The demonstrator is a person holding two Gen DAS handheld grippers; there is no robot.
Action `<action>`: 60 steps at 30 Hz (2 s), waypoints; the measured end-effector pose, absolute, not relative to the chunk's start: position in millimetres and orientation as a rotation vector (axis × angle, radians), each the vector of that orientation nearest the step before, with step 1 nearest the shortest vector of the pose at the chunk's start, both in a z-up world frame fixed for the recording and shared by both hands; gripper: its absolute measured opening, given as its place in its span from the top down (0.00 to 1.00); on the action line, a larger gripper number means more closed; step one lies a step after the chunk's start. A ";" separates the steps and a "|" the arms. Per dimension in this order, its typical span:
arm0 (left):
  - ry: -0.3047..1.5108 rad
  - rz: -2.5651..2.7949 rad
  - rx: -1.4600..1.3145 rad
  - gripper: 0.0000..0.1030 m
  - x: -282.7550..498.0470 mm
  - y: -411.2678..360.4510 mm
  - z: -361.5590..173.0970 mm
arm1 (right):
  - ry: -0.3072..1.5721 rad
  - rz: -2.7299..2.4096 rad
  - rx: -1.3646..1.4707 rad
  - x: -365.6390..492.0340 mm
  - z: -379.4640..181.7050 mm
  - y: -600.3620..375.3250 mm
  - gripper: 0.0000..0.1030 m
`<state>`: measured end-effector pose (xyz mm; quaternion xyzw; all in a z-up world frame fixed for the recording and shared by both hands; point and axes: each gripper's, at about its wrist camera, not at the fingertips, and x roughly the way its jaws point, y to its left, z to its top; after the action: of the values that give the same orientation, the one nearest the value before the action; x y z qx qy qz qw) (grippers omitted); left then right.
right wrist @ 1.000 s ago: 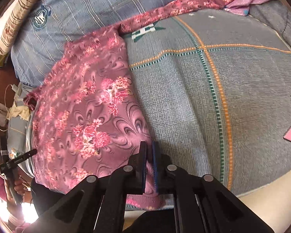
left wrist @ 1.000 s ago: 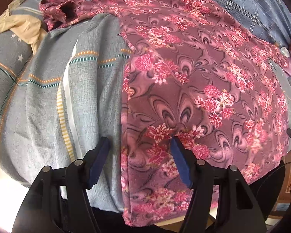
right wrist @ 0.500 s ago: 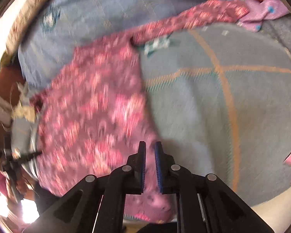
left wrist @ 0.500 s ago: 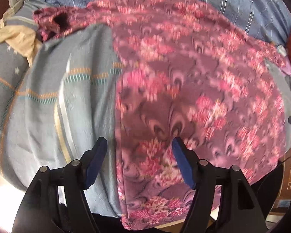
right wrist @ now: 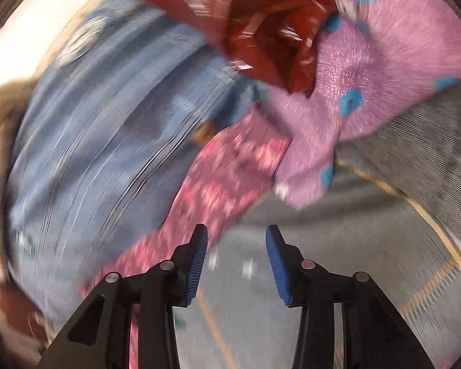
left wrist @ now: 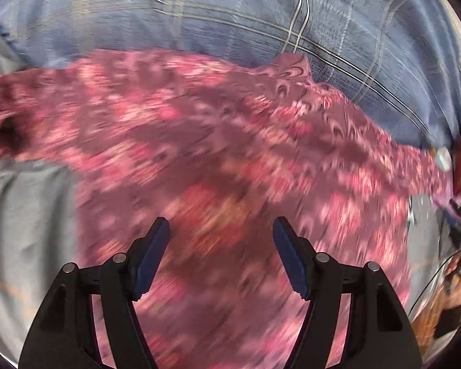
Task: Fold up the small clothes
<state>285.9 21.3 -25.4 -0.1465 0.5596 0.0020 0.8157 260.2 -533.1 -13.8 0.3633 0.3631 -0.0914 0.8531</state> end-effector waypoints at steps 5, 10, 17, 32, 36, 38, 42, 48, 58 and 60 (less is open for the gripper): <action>1.228 0.018 -0.259 0.31 330.7 -13.1 -49.6 | 0.750 -0.244 0.869 307.8 -45.0 -553.3 0.59; 1.186 0.026 -0.176 0.20 340.4 -29.9 -53.2 | 0.751 -0.312 0.880 334.5 -62.3 -560.9 0.45; 1.164 0.018 -0.197 0.19 346.6 -26.4 -53.7 | 0.717 -0.314 0.826 346.5 -62.2 -551.4 0.81; 0.996 -0.040 -0.279 0.19 266.9 54.9 -11.8 | 0.608 -0.168 0.596 319.4 42.7 -463.7 0.90; 0.915 -0.043 -0.279 0.19 247.0 74.4 1.7 | 0.603 -0.103 0.560 313.1 63.3 -426.9 0.90; 0.905 -0.056 -0.296 0.19 249.3 77.4 3.4 | 0.610 -0.072 0.540 312.8 67.2 -394.6 0.90; 0.924 -0.061 -0.319 0.19 255.2 80.0 -2.4 | 0.614 0.003 0.508 312.7 76.3 -347.7 0.90; 0.938 -0.035 -0.311 0.19 257.1 82.9 -9.6 | 0.648 0.179 0.462 311.6 83.3 -248.9 0.90; 0.933 0.003 -0.405 0.19 256.4 116.0 -9.5 | 0.764 0.443 0.420 324.5 50.4 -87.6 0.90; 0.928 0.011 -0.430 0.19 256.6 123.2 -9.2 | 0.796 0.480 0.408 324.1 39.5 -60.3 0.90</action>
<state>256.6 123.2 -9.2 -0.2056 0.4441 0.0052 0.8720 324.1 -60.3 39.5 0.1953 0.3810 0.2297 0.8740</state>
